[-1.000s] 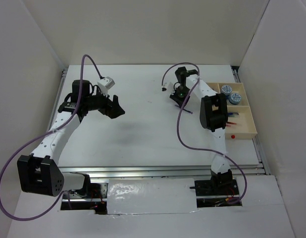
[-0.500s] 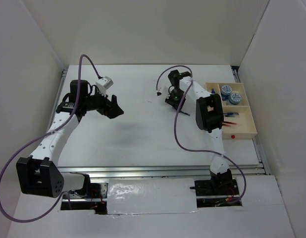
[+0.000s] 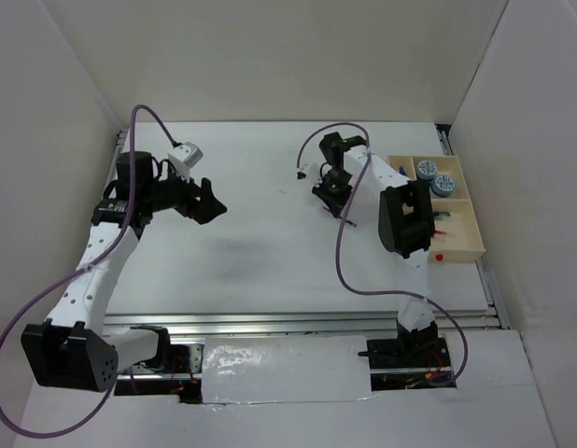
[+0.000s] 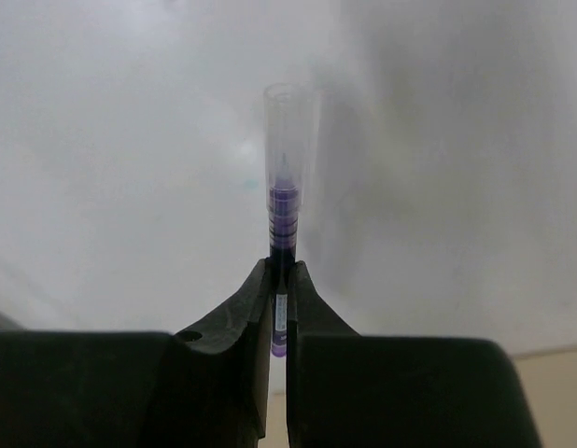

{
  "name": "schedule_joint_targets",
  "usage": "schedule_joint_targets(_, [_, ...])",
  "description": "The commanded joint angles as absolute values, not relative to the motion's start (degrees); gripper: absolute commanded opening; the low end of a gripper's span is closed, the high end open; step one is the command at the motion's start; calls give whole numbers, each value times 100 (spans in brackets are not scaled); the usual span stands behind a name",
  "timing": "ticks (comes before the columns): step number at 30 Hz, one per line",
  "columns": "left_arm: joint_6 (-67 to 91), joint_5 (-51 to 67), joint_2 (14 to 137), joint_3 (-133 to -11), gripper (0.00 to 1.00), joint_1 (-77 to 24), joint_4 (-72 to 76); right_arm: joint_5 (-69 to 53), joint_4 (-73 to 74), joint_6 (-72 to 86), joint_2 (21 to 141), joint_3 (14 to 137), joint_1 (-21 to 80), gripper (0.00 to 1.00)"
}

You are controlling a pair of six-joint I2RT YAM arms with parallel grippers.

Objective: Sort the stationery into containers
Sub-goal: Pick up the pen from the center of the board, then place the pen in the storage box.

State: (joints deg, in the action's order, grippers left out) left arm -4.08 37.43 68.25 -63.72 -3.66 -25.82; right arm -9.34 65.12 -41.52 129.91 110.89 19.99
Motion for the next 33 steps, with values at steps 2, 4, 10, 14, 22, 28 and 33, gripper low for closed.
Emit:
schedule_joint_targets(2, [-167, 3929, 6118, -6258, 99, -273, -2470, -1713, 6040, -2964, 10884, 10182, 1952, 0])
schedule_joint_targets(4, [-54, 3903, 5864, -6135, 99, -255, -2400, -1819, 5854, -2211, 9978, 9837, 1899, 0])
schedule_joint_targets(10, [518, 3876, 5327, -5845, 99, -281, -2250, -1169, 5475, -774, 8088, 8484, 1653, 0])
schedule_joint_targets(14, [703, 3867, 5221, -5757, 99, -308, -2311, -1038, 5326, 208, 7340, 8087, 1108, 0])
schedule_joint_targets(22, [984, 3867, 5159, -5660, 99, -343, -2101, -1538, 4792, 2440, 6189, 7139, -356, 0])
schedule_joint_targets(28, [932, 3894, 5335, -5625, 99, -334, -2048, -1538, 4632, 3700, 6310, 6943, -1517, 0])
schedule_joint_targets(33, [975, 3911, 5484, -5546, 99, -343, -1899, -1607, 4825, 4121, 7162, 6944, -2529, 0])
